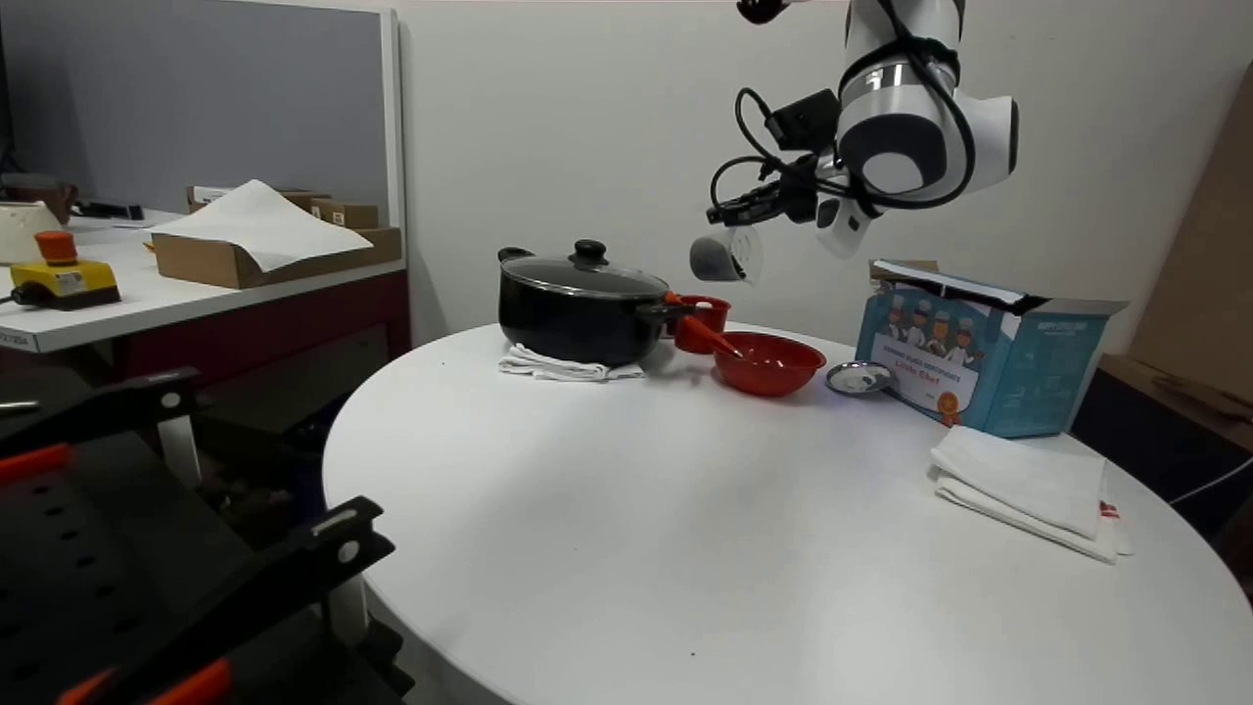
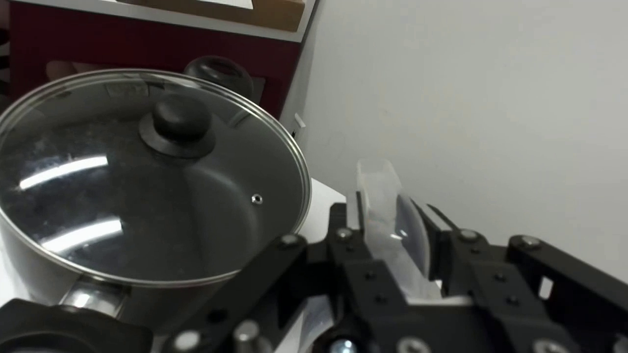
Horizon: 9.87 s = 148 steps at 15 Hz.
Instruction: Pick up the jar and pour some of its contents in the bowl
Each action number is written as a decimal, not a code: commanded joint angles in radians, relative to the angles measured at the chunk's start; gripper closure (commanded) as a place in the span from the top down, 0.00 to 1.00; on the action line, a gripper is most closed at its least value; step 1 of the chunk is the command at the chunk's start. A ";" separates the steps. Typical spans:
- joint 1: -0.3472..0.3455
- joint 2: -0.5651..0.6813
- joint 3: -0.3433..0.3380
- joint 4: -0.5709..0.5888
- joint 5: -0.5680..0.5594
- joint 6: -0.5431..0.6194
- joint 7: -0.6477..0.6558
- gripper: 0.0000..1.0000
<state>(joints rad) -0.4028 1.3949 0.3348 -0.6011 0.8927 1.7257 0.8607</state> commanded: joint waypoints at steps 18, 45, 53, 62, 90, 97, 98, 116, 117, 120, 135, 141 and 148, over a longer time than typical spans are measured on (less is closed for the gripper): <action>-0.077 0.060 0.125 -0.007 0.194 0.049 -0.022 0.13; -0.227 -0.131 0.165 -0.506 0.231 0.109 -0.370 0.13; -0.283 -0.344 0.071 -0.826 0.419 0.084 -0.544 0.13; -0.095 -0.472 -0.223 -0.889 0.687 -0.041 -0.567 0.13; 0.062 -0.408 -0.358 -0.784 0.843 -0.024 -0.526 0.13; 0.060 -0.402 -0.358 -0.798 0.892 -0.027 -0.534 0.13; 0.059 -0.399 -0.357 -0.797 0.899 -0.029 -0.536 0.13; 0.054 -0.388 -0.347 -0.837 1.003 -0.053 -0.562 0.13; 0.055 -0.388 -0.347 -0.840 1.006 -0.053 -0.563 0.13; 0.054 -0.385 -0.343 -0.842 1.016 -0.059 -0.566 0.13; 0.045 -0.379 -0.343 -0.848 1.054 -0.088 -0.579 0.13; 0.055 -0.394 -0.360 -0.854 1.034 -0.078 -0.570 0.13; 0.076 -0.456 -0.415 -0.873 0.974 -0.028 -0.556 0.14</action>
<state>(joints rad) -0.3490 0.9981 -0.0458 -1.4357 1.8993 1.6701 0.3089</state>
